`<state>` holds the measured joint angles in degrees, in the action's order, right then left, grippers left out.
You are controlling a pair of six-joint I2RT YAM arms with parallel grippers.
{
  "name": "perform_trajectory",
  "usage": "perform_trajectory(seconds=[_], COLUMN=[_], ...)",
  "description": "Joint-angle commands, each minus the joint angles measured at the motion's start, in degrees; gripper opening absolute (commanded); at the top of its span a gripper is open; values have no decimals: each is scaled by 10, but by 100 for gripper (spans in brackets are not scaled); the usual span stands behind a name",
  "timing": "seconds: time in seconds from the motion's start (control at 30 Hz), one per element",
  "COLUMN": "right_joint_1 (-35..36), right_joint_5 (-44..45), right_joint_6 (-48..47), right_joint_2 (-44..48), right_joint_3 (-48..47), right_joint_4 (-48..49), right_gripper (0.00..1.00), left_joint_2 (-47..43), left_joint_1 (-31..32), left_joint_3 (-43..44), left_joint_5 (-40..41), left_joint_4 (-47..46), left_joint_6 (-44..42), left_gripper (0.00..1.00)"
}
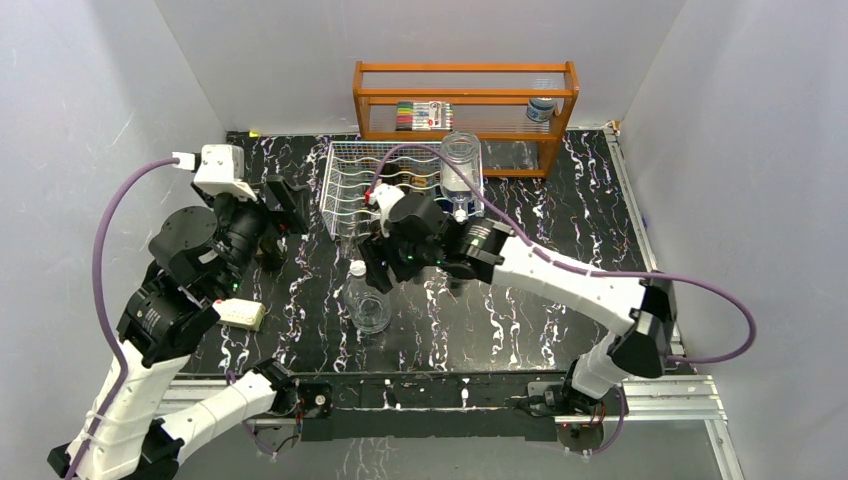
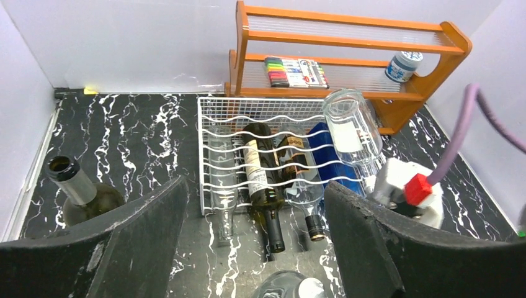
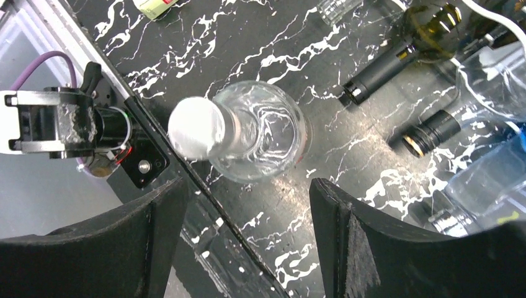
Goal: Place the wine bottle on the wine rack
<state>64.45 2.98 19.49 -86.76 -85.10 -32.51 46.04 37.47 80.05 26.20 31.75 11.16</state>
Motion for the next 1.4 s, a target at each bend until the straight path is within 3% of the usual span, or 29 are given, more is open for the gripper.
perform_trajectory(seconds=[0.0,0.33,0.4,0.53,0.63,0.77,1.1,1.37], right_joint_1=[17,32,33,33,33,33,29,11], right_joint_5=[28,23,27,41,43,64,98,65], right_joint_6=[-10,-19,-19,-12,-6,6,45,70], right_joint_2=[-38,-126,-145,-138,-109,-68,101,195], right_joint_3=[-60,-136,-141,-127,-91,-19,231,317], right_joint_4=[21,13,14,25,52,94,237,248], right_gripper=[82,77,69,43,30,22,15,13], left_joint_2=[-7,-5,-6,-9,-12,-9,57,97], left_joint_1=[1,1,1,1,1,1,1,-28], left_joint_3=[17,15,13,-1,-18,-50,-153,-195], left_joint_5=[37,45,48,53,53,39,-53,-153], left_joint_4=[-2,6,11,24,31,36,81,42], left_joint_6=[-1,0,4,19,36,72,172,180], left_gripper=[79,80,80,80,80,81,83,88])
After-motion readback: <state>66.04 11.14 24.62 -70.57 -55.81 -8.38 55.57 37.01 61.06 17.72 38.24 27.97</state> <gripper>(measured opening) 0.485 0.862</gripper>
